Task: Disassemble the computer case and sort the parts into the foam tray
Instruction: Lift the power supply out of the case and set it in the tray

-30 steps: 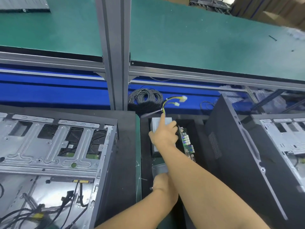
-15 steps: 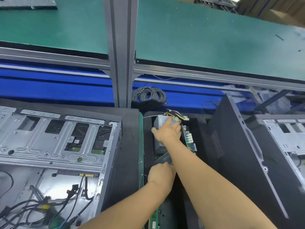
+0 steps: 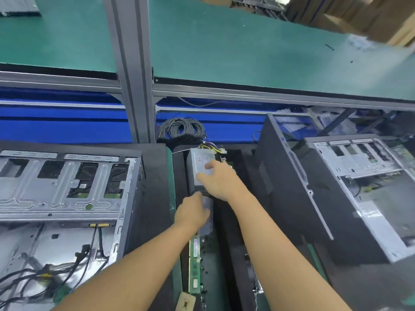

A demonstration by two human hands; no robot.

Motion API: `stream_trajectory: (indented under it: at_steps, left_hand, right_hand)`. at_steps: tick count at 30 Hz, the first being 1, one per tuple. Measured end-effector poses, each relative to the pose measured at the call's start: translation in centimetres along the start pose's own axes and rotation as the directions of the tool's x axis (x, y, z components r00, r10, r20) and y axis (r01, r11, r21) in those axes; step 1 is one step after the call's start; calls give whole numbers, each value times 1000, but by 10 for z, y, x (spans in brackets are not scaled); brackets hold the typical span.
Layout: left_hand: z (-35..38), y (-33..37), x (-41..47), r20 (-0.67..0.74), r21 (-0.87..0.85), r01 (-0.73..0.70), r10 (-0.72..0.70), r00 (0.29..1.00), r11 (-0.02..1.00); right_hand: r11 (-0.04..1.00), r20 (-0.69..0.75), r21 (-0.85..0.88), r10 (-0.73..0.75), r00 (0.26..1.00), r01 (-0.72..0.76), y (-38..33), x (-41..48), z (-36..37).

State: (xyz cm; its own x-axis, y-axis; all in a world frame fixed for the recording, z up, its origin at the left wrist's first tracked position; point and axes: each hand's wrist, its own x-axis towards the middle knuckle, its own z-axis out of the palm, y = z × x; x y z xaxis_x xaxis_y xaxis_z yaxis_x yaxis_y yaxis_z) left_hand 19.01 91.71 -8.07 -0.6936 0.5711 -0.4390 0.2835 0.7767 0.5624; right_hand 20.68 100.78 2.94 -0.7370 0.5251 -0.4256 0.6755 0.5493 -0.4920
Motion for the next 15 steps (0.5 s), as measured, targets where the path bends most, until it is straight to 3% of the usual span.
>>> stream_trajectory:
  at_steps: [3, 7, 11, 15]
  left_hand:
    - [-7, -2, -4, 73, -23, 4, -2, 997, 1000]
    - [-4, 7, -5, 210, -207, 68, -23, 977, 976]
    - [6, 7, -1, 397, -386, 142, 25, 918, 911]
    - [13, -2, -6, 460, -501, 245, 16, 888, 830]
  right_hand:
    - [999, 9, 46, 7, 1000, -7, 12, -16, -1]
    - [999, 25, -6, 46, 999, -46, 30, -32, 8]
    - [990, 104, -124, 73, 992, -60, 49, -42, 39]
    - [984, 141, -136, 136, 981, -117, 66, -41, 64]
